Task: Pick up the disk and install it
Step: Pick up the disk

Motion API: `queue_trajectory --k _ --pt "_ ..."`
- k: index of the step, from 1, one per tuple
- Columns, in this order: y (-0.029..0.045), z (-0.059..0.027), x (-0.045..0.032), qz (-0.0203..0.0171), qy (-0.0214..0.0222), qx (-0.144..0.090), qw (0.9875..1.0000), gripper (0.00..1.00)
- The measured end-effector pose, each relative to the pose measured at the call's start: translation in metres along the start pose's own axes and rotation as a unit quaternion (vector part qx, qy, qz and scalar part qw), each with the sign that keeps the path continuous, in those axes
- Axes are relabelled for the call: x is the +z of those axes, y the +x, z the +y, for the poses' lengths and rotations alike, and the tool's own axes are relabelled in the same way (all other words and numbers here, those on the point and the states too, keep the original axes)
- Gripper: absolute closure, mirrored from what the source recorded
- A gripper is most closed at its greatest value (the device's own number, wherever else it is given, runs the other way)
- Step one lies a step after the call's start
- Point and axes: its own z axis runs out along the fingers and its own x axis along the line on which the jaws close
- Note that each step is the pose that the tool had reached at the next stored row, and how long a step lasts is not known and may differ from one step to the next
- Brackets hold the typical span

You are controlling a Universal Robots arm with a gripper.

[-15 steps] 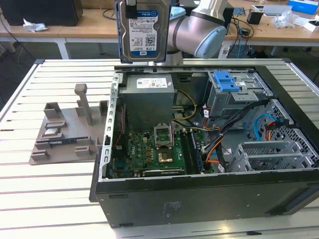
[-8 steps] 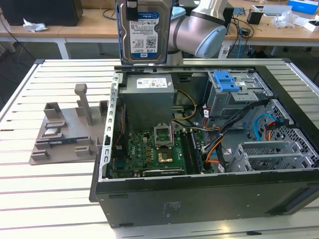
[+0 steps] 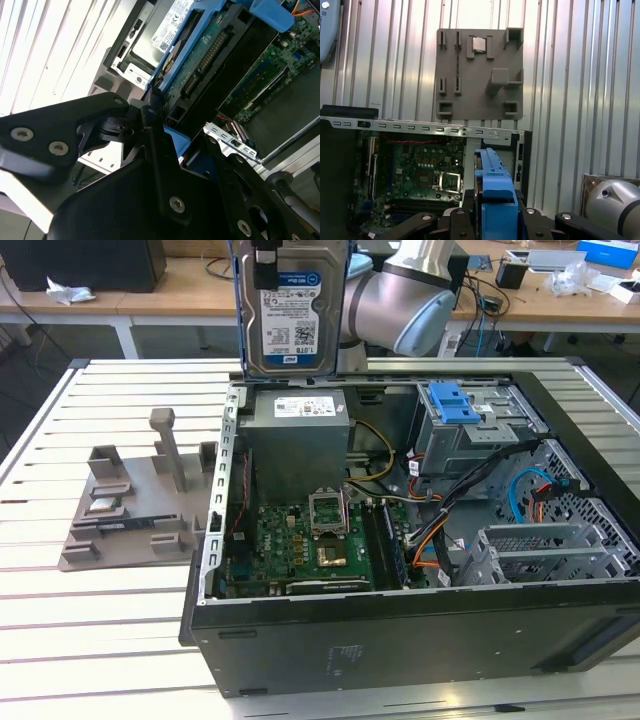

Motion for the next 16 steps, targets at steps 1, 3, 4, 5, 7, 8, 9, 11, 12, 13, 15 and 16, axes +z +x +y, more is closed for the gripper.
queue_trajectory --k 1,3,4,5,7,8,9,11,12,13,15,16 --pt "0.0012 0.0000 0.0001 0.0000 0.0000 0.000 1.0000 0.63" --pt "0.0047 0.0001 0.0003 0.0001 0.0000 0.000 1.0000 0.63" --pt "0.0058 0.0001 0.0004 0.0001 0.0000 0.000 1.0000 0.63" --pt "0.0074 0.0001 0.0006 0.0001 0.0000 0.000 1.0000 0.63" --pt "0.0094 0.0001 0.0007 0.0001 -0.0001 0.000 1.0000 0.63" --pt "0.0105 0.0001 0.0009 0.0001 0.0000 0.000 1.0000 0.63" --pt "0.0114 0.0002 0.0009 0.0001 -0.0001 0.000 1.0000 0.63" --pt "0.0131 0.0001 0.0011 0.0002 0.0000 0.000 1.0000 0.63" --pt "0.0141 0.0002 0.0013 0.0002 0.0000 0.000 1.0000 0.63" --pt "0.0150 0.0002 0.0014 0.0002 0.0000 0.000 1.0000 0.63" --pt "0.0171 0.0002 0.0016 0.0002 0.0000 0.000 1.0000 0.63" --pt "0.0181 0.0003 0.0017 0.0002 0.0000 0.000 1.0000 0.63"
